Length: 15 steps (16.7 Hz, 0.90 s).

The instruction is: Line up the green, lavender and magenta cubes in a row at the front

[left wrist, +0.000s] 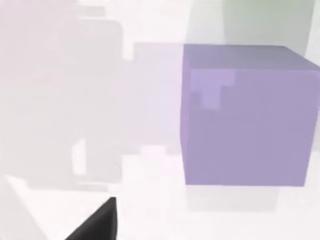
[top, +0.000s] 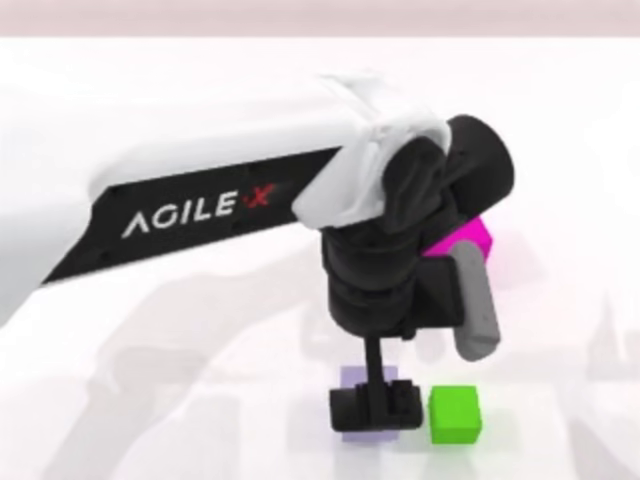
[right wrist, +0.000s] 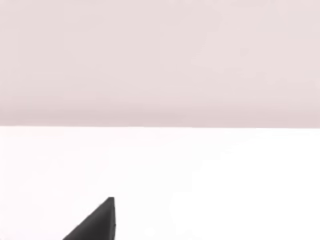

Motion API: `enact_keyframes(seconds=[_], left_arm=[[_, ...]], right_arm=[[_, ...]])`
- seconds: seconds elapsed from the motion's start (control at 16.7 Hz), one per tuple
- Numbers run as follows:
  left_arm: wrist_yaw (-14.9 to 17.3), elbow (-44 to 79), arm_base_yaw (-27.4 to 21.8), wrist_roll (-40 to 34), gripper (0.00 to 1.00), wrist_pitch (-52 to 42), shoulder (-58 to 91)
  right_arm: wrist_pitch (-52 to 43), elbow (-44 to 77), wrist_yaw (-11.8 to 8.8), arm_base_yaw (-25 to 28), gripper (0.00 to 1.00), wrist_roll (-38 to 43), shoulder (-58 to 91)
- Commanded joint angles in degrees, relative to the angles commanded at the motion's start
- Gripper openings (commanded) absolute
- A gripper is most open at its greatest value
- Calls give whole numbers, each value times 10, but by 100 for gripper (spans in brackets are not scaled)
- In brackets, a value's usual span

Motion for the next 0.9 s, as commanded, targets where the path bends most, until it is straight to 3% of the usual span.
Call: enact_keyframes(seconds=[0.36, 0.9], left_arm=[[-5, -96, 61, -35, 100, 66, -109], [-15, -467, 287, -175, 100, 304, -569]], right_arm=[[-85, 124, -1, 32, 100, 12, 123], [-391, 592, 1, 134, 100, 53, 667]])
